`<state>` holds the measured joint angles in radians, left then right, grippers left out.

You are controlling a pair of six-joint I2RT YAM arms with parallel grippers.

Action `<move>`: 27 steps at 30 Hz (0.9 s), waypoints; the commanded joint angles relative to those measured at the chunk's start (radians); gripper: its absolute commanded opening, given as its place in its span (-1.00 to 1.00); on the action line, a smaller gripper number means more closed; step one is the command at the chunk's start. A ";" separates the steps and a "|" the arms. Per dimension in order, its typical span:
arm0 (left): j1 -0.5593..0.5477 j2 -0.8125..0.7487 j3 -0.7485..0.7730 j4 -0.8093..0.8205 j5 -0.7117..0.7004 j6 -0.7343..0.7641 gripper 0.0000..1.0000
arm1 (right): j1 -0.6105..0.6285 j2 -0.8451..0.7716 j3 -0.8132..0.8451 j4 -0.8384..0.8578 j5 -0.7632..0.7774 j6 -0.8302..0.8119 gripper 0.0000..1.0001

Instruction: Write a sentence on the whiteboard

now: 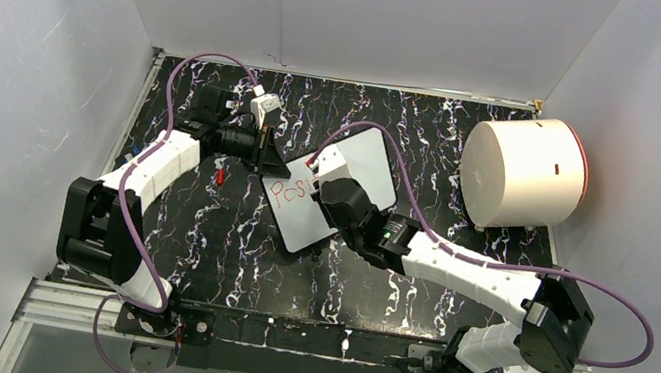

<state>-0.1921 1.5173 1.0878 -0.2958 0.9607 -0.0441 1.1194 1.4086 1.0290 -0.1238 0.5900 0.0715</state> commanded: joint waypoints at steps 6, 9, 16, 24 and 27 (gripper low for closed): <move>-0.021 0.043 -0.013 -0.088 -0.059 0.018 -1.00 | -0.012 -0.051 -0.006 0.115 0.025 -0.021 -1.00; -0.021 0.042 -0.013 -0.088 -0.059 0.018 -1.00 | -0.013 -0.053 -0.006 0.116 0.026 -0.022 -1.00; -0.021 0.043 -0.013 -0.087 -0.059 0.019 -1.00 | -0.020 -0.053 0.006 0.153 0.020 -0.030 -1.00; -0.021 0.044 -0.013 -0.088 -0.057 0.018 -1.00 | -0.036 -0.031 0.007 0.162 0.011 -0.027 -1.00; -0.021 0.046 -0.013 -0.088 -0.057 0.019 -1.00 | -0.041 -0.020 0.004 0.165 0.000 -0.022 -1.00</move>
<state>-0.1925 1.5173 1.0885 -0.2993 0.9642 -0.0433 1.0893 1.3930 1.0172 -0.0250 0.5938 0.0486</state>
